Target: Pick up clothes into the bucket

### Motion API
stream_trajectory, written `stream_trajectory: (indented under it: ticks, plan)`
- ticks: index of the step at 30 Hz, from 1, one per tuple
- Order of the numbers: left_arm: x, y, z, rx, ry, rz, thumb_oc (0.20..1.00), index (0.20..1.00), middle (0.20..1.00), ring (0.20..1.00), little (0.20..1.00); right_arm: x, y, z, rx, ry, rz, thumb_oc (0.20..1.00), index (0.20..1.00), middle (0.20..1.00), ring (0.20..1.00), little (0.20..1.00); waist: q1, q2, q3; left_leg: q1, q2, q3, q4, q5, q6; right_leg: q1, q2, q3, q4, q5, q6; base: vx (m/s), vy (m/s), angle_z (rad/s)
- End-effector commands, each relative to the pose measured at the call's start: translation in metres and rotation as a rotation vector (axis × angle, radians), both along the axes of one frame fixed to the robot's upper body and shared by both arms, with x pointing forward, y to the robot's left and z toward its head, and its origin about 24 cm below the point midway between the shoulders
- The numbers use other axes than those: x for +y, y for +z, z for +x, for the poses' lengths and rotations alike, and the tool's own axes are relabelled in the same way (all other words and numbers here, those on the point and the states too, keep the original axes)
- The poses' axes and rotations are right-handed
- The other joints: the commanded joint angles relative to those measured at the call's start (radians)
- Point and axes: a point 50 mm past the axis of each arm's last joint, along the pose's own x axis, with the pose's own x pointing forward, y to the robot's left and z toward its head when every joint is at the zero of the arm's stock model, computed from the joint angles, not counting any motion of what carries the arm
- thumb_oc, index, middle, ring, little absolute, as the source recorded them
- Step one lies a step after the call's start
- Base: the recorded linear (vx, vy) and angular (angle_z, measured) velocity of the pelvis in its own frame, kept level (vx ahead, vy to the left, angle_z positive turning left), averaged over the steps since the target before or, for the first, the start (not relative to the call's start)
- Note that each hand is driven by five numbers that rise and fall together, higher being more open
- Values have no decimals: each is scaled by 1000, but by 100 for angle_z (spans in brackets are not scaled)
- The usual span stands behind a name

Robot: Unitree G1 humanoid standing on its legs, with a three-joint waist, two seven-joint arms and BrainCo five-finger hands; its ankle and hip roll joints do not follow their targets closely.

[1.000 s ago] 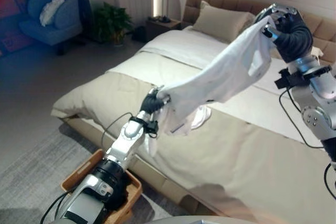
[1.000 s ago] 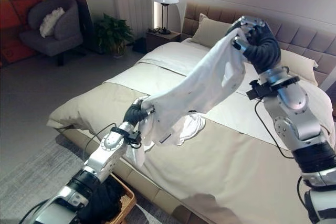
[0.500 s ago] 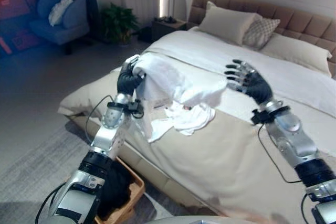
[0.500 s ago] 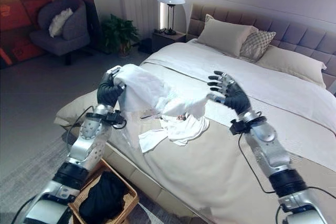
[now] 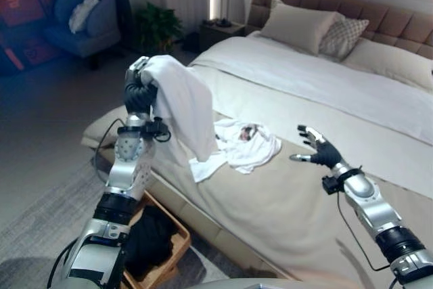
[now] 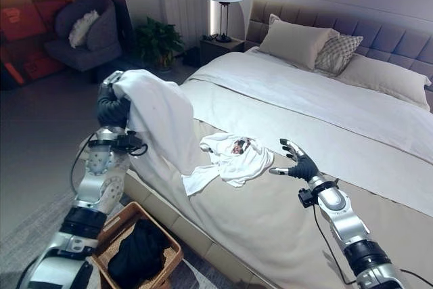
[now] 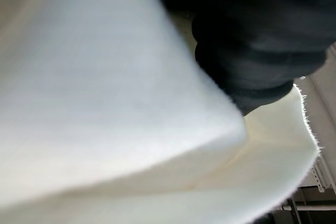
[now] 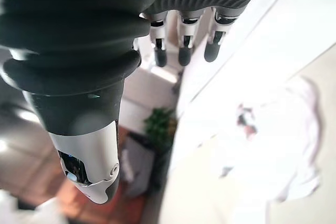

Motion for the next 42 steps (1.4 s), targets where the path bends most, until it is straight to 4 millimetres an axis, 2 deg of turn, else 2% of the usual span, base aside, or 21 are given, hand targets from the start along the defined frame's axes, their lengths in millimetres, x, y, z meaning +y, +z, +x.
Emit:
stream_trajectory:
  ticks: [1,3,4,6,7,8,10,11,13,17,20,22,25,27,28,33,38,42]
  plan:
    - [2,34,0,-165,30,96,200,200,200,200,200,-3,18,8,-117,-55,-5,1000,1000,1000,1000,1000,25,-32,-37,-54,-24,-46,70,-10,5,-7,-38,-34,89,11,56,0,0,0]
    - [12,18,-3,-109,105,148,200,200,200,200,200,-2,17,3,-140,-76,29,1000,1000,1000,1000,1000,26,-32,-35,-54,-24,-45,70,-11,6,-9,-38,-32,88,11,56,0,0,0]
    - [12,18,-3,-108,105,148,200,200,200,200,200,-2,17,3,-139,-76,28,1000,1000,1000,1000,1000,26,-32,-36,-54,-24,-45,70,-12,6,-9,-38,-32,88,11,56,0,0,0]
    - [24,-6,-11,-27,176,175,200,200,200,200,200,-2,23,-1,-183,-82,30,1000,1000,1000,1000,1000,29,-33,-27,-58,-24,-44,77,-15,7,-14,-39,-31,91,9,55,0,0,0]
    - [24,-7,-11,-26,177,176,200,200,200,200,200,-2,23,-1,-181,-82,29,1000,1000,1000,1000,1000,29,-32,-29,-58,-24,-45,77,-16,7,-14,-39,-31,91,8,55,0,0,0]
    - [30,-20,-18,15,227,222,200,200,200,200,200,-3,28,-4,-213,-89,32,1000,1000,1000,1000,1000,32,-33,-18,-64,-25,-45,85,-19,8,-17,-39,-31,93,7,55,0,0,0]
    - [35,-26,-22,33,263,242,200,200,200,200,200,-3,28,-5,-224,-94,40,1000,1000,1000,1000,1000,33,-33,-13,-69,-25,-45,92,-21,8,-19,-39,-30,94,6,55,-18,2,0]
    - [43,-40,-30,74,328,251,200,200,200,200,200,-2,34,-8,-268,-106,73,1000,1000,1000,1000,1000,38,-39,6,-81,-23,-45,108,-25,9,-27,-39,-27,99,6,55,0,0,0]
    - [46,-46,-35,89,350,254,200,200,200,200,200,-2,35,-10,-280,-108,82,1000,1000,1000,1000,1000,41,-41,13,-91,-23,-45,118,-29,10,-33,-40,-27,104,5,55,-42,1,0]
    - [65,-69,-52,159,503,273,200,200,200,200,200,0,34,-16,-312,-125,119,1000,1000,1000,1000,1000,56,-52,72,-136,-26,-44,160,-37,14,-61,-42,-23,123,3,52,-79,2,-2]
    - [72,-77,-57,189,542,271,200,200,200,200,200,0,33,-18,-313,-132,122,1000,1000,1000,1000,1000,61,-55,90,-151,-26,-47,173,-39,14,-73,-42,-24,131,2,50,-65,1,0]
    - [85,-84,-61,231,613,296,200,200,200,200,200,1,32,-18,-322,-141,134,1000,1000,1000,1000,1000,69,-57,131,-181,-25,-54,193,-39,15,-93,-45,-30,145,1,47,-100,1,1]
    - [93,-85,-60,239,660,286,200,200,200,200,200,4,34,-16,-338,-136,151,1000,1000,1000,1000,1000,72,-60,165,-214,-23,-60,217,-38,16,-117,-46,-32,161,0,43,-139,1,4]
    - [100,-81,-55,230,716,259,200,200,200,200,200,11,39,-12,-364,-117,169,1000,1000,1000,1000,1000,75,-62,223,-266,-23,-70,253,-37,18,-163,-47,-35,190,0,38,-211,13,7]
    - [101,-80,-54,229,717,259,200,200,200,200,200,11,39,-12,-366,-117,169,1000,1000,1000,1000,1000,74,-61,223,-271,-22,-71,257,-38,18,-167,-47,-35,193,-1,38,-126,4,16]
    - [110,-64,-43,171,813,222,200,200,200,200,200,19,47,-7,-409,-97,207,1000,1000,1000,1000,1000,73,-63,303,-378,-18,-81,315,-30,19,-273,-60,-39,248,3,28,-148,15,9]
    - [120,-53,-35,151,921,204,200,200,200,200,200,21,58,-5,-470,-100,224,1000,1000,1000,1000,1000,61,-67,343,-495,-18,-87,390,-39,22,-393,-65,-28,315,1,20,-115,24,7]
    - [128,-45,-34,127,974,200,200,200,200,200,200,17,65,-7,-513,-116,236,1000,1000,1000,1000,1000,55,-66,351,-578,-14,-90,451,-58,25,-465,-65,-19,358,-7,18,-74,16,1]
